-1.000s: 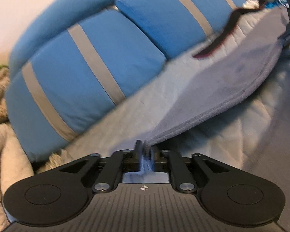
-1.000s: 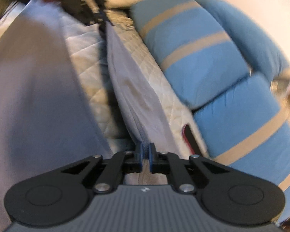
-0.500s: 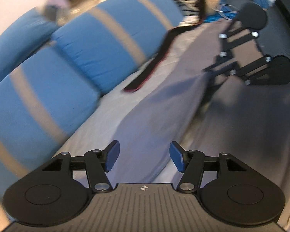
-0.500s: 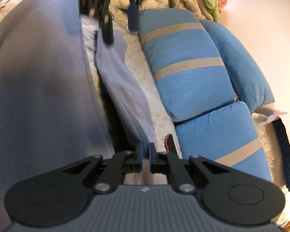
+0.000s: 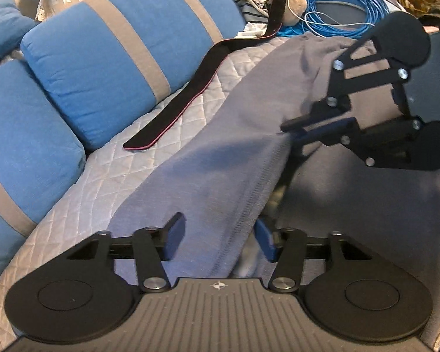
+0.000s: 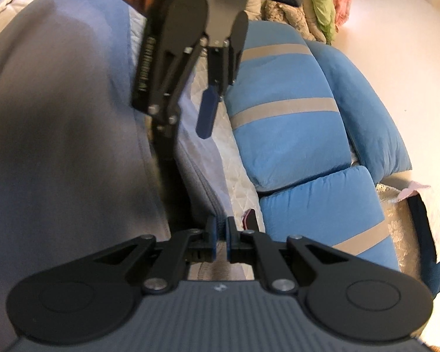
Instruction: Fold clothes
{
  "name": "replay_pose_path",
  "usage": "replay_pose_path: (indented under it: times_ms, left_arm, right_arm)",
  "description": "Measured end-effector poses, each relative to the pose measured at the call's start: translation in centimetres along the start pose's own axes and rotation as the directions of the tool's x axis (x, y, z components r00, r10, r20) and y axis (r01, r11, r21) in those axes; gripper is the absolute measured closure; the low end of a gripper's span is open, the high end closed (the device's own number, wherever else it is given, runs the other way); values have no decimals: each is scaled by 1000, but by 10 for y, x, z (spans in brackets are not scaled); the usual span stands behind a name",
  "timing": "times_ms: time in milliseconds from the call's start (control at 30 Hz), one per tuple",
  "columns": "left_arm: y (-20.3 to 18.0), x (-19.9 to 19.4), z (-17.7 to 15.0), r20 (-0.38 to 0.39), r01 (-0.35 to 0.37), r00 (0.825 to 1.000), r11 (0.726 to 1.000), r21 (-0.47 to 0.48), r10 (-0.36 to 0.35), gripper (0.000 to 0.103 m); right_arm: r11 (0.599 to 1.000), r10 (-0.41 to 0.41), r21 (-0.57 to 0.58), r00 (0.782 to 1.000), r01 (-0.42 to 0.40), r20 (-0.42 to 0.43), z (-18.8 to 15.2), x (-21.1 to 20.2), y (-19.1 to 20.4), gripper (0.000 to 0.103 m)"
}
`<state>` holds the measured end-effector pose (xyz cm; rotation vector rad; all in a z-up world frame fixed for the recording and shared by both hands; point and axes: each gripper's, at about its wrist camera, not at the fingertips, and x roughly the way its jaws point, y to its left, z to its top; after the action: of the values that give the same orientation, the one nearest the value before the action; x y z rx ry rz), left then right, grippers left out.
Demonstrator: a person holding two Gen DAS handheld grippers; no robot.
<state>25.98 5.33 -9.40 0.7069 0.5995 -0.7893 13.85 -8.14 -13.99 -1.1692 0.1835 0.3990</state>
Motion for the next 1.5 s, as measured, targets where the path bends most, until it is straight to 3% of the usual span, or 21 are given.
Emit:
replay_pose_path:
  times_ms: [267, 400, 500, 533, 600, 733, 967, 1133, 1167, 1200, 1233, 1367, 1400, 1500]
  left_arm:
    - [-1, 11, 11, -22, -3, 1000, 999, 49, 4, 84]
    - [-8, 10, 14, 0, -56, 998, 995, 81, 57, 95]
    - [-17, 6, 14, 37, -142, 990, 981, 132, 138, 96]
    - [-21, 5, 14, 45, -163, 986, 974, 156, 158, 96]
    - [-25, 2, 12, 51, -173, 985, 968, 180, 166, 96]
    - [-29, -3, 12, 60, -183, 983, 964, 194, 174, 96]
    - [-38, -8, 10, 101, -219, 975, 943, 251, 199, 96]
    - [-45, -7, 8, 124, -256, 966, 920, 297, 229, 96]
    - [-46, -7, 8, 128, -271, 962, 913, 303, 243, 96]
    - [-47, -7, 6, 135, -286, 957, 905, 314, 255, 94]
    - [-48, -7, 5, 143, -300, 953, 896, 326, 268, 94]
    - [-50, -13, -8, 144, -324, 946, 882, 341, 291, 90]
    - [-49, -15, -12, 137, -327, 945, 883, 335, 298, 82]
    - [-44, -22, -24, 115, -338, 941, 886, 316, 318, 73]
  right_arm:
    - [1000, -6, -22, 1000, 6, 5, 0, -1, 2, 96]
    - [999, -7, -38, 1000, 7, 7, 0, -1, 4, 96]
    - [1000, -6, -27, 1000, 6, 1, 0, 0, 3, 95]
    - [1000, -12, -13, 1000, 12, -1, 1, 1, 1, 81]
    - [999, -4, 47, 1000, 4, -1, 5, 1, -5, 68]
    - [991, 12, 133, 1000, -14, 16, 19, 5, -16, 63]
    - [998, 10, 69, 1000, -12, 29, 40, 29, -15, 62]
    - [1000, 2, 2, 999, -2, 37, 49, 37, -9, 64]
    - [1000, 6, -14, 999, -6, 34, 51, 39, -8, 70]
    - [1000, 15, -25, 999, -14, 31, 52, 40, -6, 86]
    - [999, 21, -32, 999, -20, 27, 53, 41, -4, 95]
    - [1000, 27, -11, 999, -26, 23, 53, 41, -7, 97]
    - [1000, 23, -8, 999, -23, 24, 53, 40, -8, 97]
    - [1000, 18, -6, 1000, -18, 23, 51, 39, -9, 97]
